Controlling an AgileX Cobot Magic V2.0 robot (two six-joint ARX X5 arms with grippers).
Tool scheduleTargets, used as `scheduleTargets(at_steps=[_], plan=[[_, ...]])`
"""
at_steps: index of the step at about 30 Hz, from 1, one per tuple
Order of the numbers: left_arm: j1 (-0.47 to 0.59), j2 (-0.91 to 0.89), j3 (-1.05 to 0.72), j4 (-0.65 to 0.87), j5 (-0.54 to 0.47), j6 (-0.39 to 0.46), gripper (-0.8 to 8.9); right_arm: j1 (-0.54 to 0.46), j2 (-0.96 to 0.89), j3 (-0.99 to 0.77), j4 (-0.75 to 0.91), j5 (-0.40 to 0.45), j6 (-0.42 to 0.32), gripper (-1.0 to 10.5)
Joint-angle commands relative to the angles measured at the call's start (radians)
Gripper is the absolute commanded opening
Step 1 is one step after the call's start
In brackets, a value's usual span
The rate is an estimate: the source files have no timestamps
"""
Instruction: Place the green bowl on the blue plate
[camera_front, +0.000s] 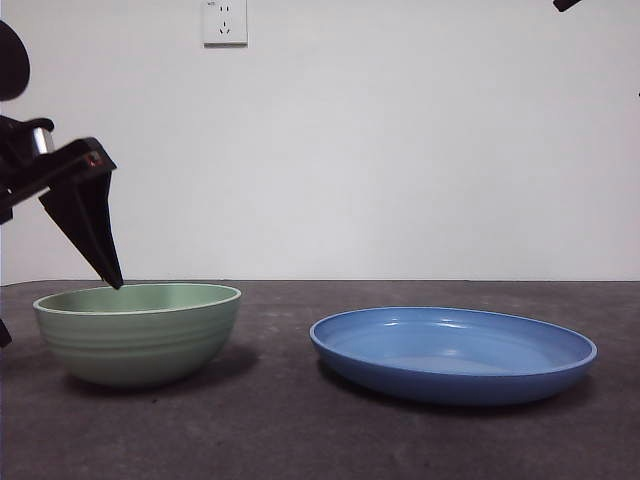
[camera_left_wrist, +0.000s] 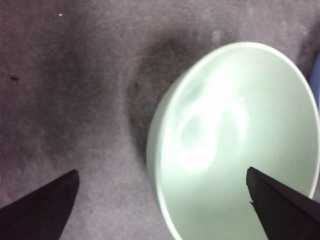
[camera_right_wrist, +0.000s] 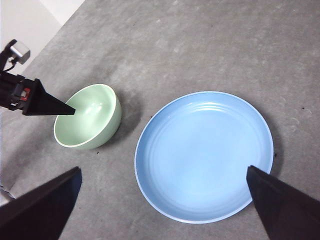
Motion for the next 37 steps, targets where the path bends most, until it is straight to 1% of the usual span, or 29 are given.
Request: scheduleTargets(at_steps=[1,4,7,10,11,17,18,21,23,27,30,33,37], plan=[[-0.002,0.033,0.031,0.004,-0.003,0.001,4.25,0.005,0.003,0.017,0.010,-0.002,-0.011,5.6],[-0.002,0.042,0.040,0.006,-0.003,0.000,3.12,0.005,0.003,0.017,0.010,-0.002,-0.011,5.6],[-0.002,0.048,0.040,0.010,-0.003,0.000,2.53,0.005,0.003,0.017,0.010,-0.002,-0.011,5.6],[-0.002,0.056,0.040,0.011,-0.003,0.001,1.58,0.004,0.003,0.017,0.010,-0.002,-0.011,5.6],[-0.002,0.058,0.040,0.011,-0.003,0.001,1.45,0.005,0.003,0.017,0.011,-0.002,-0.011,5.6],[-0.002,0.078,0.040,0.019,-0.003,0.002,1.42,0.005,0.003,0.017,0.011,-0.002,-0.011,5.6],[-0.002,0.081,0.040,0.022,-0.003,0.002,1.33,0.005,0.003,0.017,0.011,-0.002,-0.011,5.6],[-0.002,0.082,0.040,0.030,-0.003,0.002,0.50,0.005,0.003,0.017,0.011,-0.002,-0.011,5.6],[-0.002,0.082,0.040,0.031,-0.003,0.002,0.14,0.005,0.003,0.017,0.011,-0.002,-0.011,5.6],[-0.002,0.082,0.055,0.011,-0.004,-0.016,0.15,0.005,0.003,0.017,0.011,-0.002,-0.011,5.6],[-0.008,0.082,0.103,-0.034,-0.014,-0.054,0.15,0.004,0.003,0.017,0.011,-0.002,-0.011,5.6],[-0.031,0.082,0.182,-0.092,-0.058,-0.077,0.15,0.005,0.003,0.017,0.010,-0.002,-0.011,5.6],[-0.103,0.086,0.319,-0.156,-0.126,-0.084,0.15,0.005,0.003,0.017,0.010,-0.002,-0.011,5.6]])
